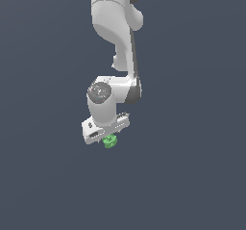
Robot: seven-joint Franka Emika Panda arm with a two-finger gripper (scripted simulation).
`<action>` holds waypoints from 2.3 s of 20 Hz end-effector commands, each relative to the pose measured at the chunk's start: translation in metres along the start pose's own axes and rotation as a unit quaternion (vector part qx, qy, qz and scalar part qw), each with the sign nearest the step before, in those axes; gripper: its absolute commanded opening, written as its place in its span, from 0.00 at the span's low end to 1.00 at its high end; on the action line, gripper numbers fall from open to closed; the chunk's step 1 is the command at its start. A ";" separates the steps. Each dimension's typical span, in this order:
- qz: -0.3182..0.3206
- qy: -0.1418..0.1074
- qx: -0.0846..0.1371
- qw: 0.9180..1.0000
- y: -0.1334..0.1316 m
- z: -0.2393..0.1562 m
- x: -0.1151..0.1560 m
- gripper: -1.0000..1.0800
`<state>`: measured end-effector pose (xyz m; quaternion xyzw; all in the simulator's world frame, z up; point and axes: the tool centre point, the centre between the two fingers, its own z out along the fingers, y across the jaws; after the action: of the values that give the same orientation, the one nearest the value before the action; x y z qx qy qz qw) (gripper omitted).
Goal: Pick up the object and move it to a goal position.
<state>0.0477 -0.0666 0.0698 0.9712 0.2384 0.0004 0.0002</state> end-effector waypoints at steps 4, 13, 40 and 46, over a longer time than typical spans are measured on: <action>-0.001 0.000 0.000 1.000 -0.001 0.025 -0.001 0.96; -0.001 0.000 0.000 1.000 0.000 0.029 0.000 0.00; -0.001 0.000 0.000 1.000 -0.033 -0.050 -0.031 0.00; -0.001 -0.001 0.000 1.000 -0.054 -0.098 -0.050 0.00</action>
<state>-0.0146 -0.0447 0.1554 0.9709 0.2396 -0.0003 0.0004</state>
